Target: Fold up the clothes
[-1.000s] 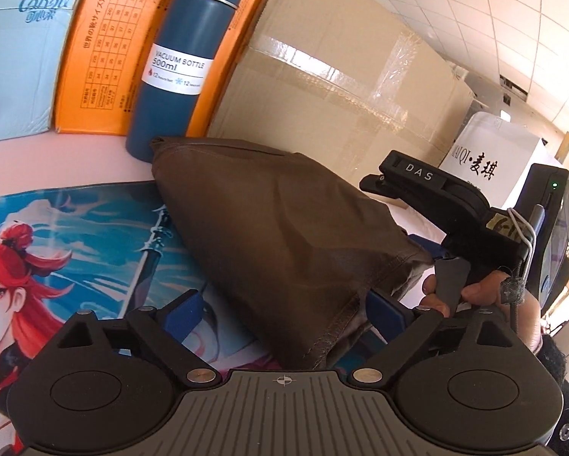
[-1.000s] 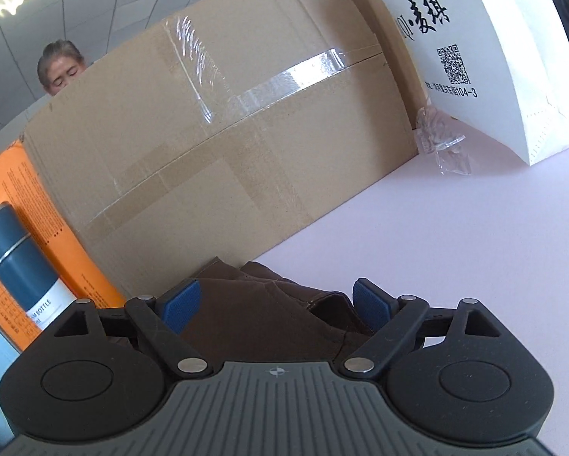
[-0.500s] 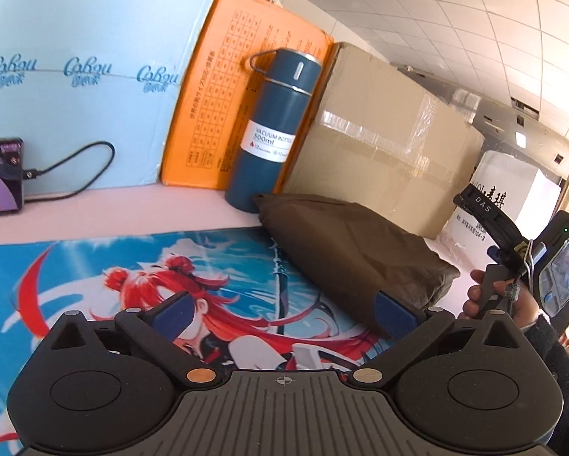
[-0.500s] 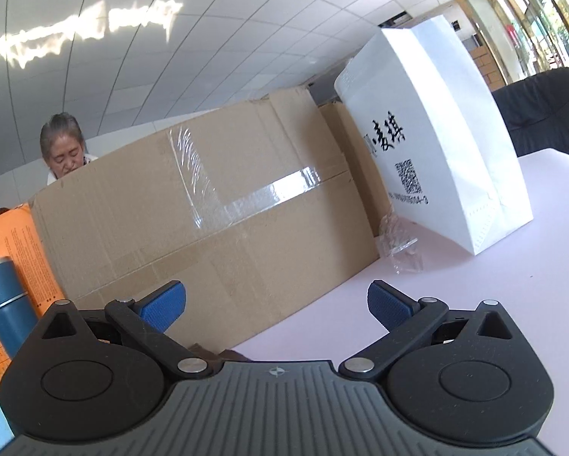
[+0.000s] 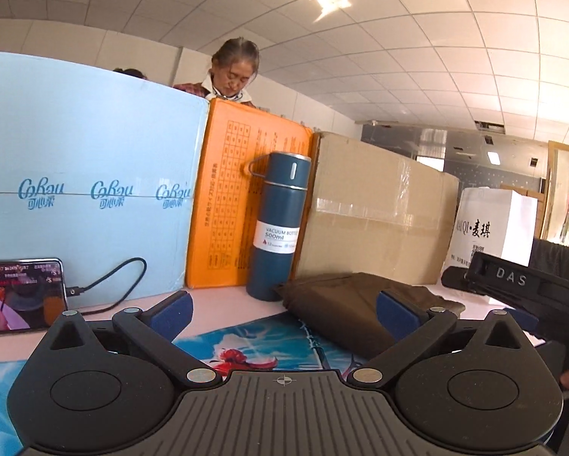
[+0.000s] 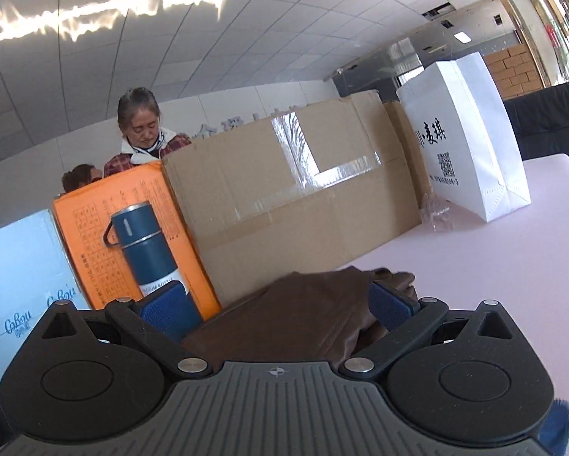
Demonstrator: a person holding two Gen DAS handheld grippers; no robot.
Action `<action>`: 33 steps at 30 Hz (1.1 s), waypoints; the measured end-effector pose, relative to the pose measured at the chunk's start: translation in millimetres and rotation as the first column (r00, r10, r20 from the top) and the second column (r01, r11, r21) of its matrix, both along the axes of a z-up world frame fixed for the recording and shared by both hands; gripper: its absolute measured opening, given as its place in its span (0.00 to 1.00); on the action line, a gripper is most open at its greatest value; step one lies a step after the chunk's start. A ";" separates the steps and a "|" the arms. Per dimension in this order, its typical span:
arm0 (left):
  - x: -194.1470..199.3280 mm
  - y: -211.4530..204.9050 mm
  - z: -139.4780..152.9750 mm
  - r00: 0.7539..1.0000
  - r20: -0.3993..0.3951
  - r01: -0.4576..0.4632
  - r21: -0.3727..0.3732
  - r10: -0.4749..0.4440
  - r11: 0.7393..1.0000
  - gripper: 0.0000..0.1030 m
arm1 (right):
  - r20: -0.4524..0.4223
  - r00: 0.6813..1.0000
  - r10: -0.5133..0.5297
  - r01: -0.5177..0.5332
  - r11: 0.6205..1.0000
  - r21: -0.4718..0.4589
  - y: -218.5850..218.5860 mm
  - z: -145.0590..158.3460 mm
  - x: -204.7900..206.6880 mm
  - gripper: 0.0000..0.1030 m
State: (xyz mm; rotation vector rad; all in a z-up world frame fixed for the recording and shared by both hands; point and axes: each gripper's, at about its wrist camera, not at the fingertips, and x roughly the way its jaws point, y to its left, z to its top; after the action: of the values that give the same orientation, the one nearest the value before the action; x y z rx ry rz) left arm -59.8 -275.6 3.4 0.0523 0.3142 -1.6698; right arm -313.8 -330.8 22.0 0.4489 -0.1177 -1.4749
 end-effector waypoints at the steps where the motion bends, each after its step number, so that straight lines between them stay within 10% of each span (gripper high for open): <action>1: 3.3 -0.7 -0.8 1.000 -0.002 0.002 0.000 -0.002 1.000 1.00 | -0.002 1.000 -0.002 0.002 0.999 0.034 6.6 -3.5 6.9 1.00; 9: 7.8 -8.2 -17.2 0.996 0.062 -0.070 0.026 0.068 0.997 1.00 | -0.036 0.998 -0.045 0.049 0.988 0.148 27.7 -28.0 48.6 1.00; 33: -9.3 15.9 -11.2 0.973 0.183 -0.113 -0.158 0.141 0.981 1.00 | -0.163 0.955 -0.246 0.250 0.968 0.004 48.3 -25.9 63.3 1.00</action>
State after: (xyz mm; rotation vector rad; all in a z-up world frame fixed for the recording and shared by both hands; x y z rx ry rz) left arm -69.0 -259.7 -7.8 0.0823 0.0458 -1.5420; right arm -250.6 -282.4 -4.0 0.3409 -0.0274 -1.7557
